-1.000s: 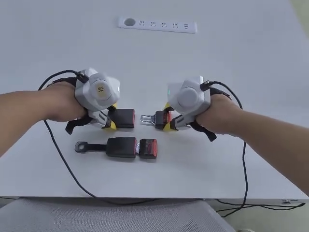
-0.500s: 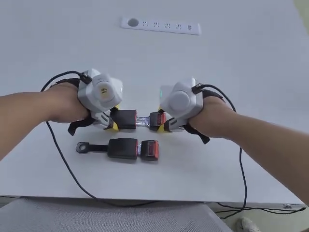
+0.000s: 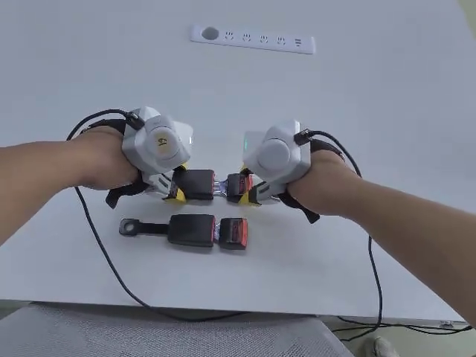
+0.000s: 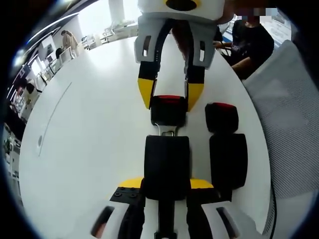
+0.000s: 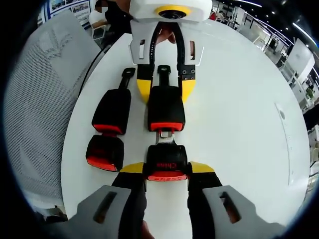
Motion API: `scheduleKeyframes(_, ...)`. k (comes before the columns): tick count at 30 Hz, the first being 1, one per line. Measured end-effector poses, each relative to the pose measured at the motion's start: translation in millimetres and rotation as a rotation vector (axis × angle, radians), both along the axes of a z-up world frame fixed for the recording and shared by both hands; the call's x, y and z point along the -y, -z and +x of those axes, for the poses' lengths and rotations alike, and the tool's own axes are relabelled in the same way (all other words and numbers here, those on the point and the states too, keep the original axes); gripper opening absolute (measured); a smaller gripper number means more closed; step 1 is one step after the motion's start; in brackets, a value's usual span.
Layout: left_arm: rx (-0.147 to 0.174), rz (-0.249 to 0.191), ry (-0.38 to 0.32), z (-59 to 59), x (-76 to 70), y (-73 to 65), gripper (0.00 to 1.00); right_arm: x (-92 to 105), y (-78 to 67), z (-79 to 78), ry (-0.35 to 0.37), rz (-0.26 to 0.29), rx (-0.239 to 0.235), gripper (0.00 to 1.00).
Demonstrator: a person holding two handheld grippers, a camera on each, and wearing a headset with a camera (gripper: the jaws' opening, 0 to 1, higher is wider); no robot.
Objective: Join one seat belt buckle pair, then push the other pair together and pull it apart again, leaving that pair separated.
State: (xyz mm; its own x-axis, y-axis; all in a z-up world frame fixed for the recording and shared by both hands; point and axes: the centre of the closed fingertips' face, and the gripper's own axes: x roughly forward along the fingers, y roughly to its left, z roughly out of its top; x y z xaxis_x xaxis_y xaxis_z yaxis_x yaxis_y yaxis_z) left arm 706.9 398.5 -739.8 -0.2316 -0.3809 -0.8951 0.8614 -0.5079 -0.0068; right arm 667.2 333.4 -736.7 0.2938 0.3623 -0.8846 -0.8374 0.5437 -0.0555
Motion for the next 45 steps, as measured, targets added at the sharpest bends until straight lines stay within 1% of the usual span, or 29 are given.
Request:
scheduleKeyframes(5, -0.003, -0.008, -0.010, 0.1, 0.4, 0.3, 0.31, 0.1, -0.4, 0.6, -0.014, -0.012, -0.006, 0.28)
scheduleKeyframes(11, 0.000, -0.004, -0.004, 0.4, 1.1, 0.5, 0.31, -2.0, -0.2, 4.3, -0.016, -0.011, -0.003, 0.28)
scheduleKeyframes(13, -0.001, -0.004, -0.006, 0.3, 1.2, 0.5, 0.31, -6.0, -0.5, 5.9, -0.009, 0.005, 0.002, 0.28)
scheduleKeyframes(15, 0.000, -0.003, -0.006, 0.5, 1.4, 0.9, 0.31, -11.3, 0.2, 8.1, -0.009, -0.002, 0.003, 0.28)
scheduleKeyframes(19, 0.004, -0.001, -0.004, 0.2, 1.6, 1.0, 0.31, -10.6, -0.5, 10.2, -0.001, 0.006, 0.006, 0.27)
scheduleKeyframes(40, 0.001, -0.002, -0.015, 0.1, 0.9, 1.3, 0.31, -11.5, -0.3, 9.8, 0.010, 0.006, 0.011, 0.28)
scheduleKeyframes(45, 0.006, 0.001, 0.000, -0.1, 0.7, 1.2, 0.31, -10.5, -0.7, 8.0, 0.020, 0.008, 0.014, 0.28)
